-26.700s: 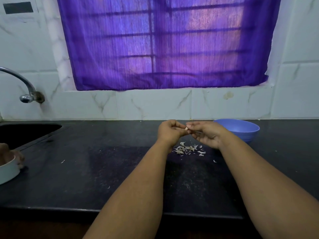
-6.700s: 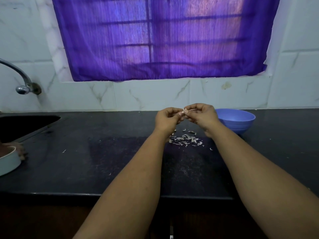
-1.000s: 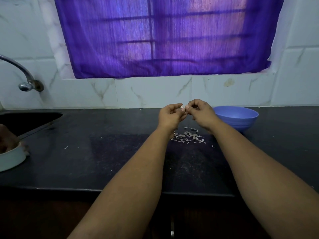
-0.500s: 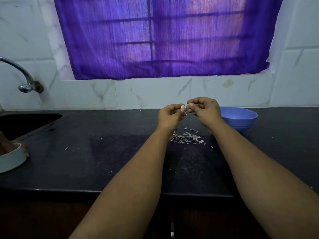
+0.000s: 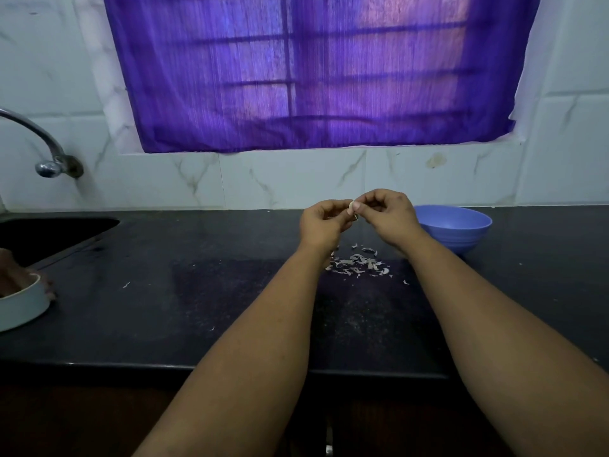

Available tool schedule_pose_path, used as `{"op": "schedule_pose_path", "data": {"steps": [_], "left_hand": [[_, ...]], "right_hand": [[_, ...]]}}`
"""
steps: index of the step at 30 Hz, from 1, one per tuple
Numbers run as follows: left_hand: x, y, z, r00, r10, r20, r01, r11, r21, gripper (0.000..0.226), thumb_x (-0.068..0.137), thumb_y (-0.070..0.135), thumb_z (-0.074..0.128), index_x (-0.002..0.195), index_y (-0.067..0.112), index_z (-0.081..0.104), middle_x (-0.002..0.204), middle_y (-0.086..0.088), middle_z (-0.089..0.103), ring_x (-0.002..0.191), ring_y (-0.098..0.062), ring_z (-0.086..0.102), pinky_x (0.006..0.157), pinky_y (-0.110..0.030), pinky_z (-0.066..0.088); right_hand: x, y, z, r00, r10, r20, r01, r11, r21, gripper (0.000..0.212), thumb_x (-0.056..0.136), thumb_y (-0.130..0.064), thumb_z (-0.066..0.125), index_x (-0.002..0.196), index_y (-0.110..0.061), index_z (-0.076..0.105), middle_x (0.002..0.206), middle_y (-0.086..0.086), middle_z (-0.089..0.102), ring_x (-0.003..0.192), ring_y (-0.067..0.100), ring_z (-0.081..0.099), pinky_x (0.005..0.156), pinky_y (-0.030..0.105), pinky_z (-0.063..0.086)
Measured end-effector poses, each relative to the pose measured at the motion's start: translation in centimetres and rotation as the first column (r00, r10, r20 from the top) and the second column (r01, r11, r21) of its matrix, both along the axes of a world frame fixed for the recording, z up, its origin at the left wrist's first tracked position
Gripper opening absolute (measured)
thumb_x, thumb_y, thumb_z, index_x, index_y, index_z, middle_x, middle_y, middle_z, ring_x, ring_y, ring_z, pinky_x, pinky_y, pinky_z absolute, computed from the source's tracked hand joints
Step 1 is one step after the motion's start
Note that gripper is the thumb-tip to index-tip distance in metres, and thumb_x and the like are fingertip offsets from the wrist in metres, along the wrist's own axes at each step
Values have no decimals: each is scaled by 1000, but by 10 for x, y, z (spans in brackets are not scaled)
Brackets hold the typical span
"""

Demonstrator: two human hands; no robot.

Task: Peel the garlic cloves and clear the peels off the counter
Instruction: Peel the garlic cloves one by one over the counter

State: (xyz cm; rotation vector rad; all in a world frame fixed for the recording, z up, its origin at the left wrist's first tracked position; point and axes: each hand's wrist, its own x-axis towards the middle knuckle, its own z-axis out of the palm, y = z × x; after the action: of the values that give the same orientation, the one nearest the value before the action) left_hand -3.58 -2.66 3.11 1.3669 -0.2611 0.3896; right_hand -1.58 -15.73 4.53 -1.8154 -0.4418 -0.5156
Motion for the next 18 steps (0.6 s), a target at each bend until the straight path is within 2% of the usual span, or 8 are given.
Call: {"op": "schedule_pose_path", "data": {"steps": [4,7,10,14,18], "left_hand": [[-3,1,3,996,-86,-33,84,995,-62,12,87,-1,65,98,-2,67,83,-10,67,76,-12,66,74,-18,56],[-6,2,4,986,-155,-67,146,981,-129,7,87,-3,64,89,3,66,79,-9,67,70,-10,67,73,-18,56],[-8,4,6,974,-206,-93,188,967,-171,9,87,-4,63,85,5,66,73,-5,70,68,-9,69,72,-17,56],[-10,6,9,950,-279,-136,237,935,-264,9,87,-4,63,86,4,66,74,-5,72,68,-10,70,69,-16,57],[-10,7,11,929,-332,-166,263,904,-337,9,87,-5,62,88,3,66,76,-7,72,69,-11,70,73,-18,57]], "right_hand": [[-1,2,1,974,194,-115,-174,971,162,11,91,-8,63,82,-13,65,73,2,61,65,10,50,70,24,45],[0,0,1,941,303,-150,-260,932,253,13,92,-4,59,81,-10,63,76,7,56,72,17,47,71,24,42],[0,-2,1,921,355,-159,-304,911,278,13,93,-3,57,83,-8,63,79,10,56,77,20,48,76,26,43],[-3,-3,2,908,396,-134,-342,888,307,11,93,-1,56,85,-7,62,79,6,59,77,13,55,80,23,46],[-3,-3,3,876,463,-135,-384,840,383,13,94,-1,54,85,-8,61,81,3,61,79,10,57,82,22,47]]}}
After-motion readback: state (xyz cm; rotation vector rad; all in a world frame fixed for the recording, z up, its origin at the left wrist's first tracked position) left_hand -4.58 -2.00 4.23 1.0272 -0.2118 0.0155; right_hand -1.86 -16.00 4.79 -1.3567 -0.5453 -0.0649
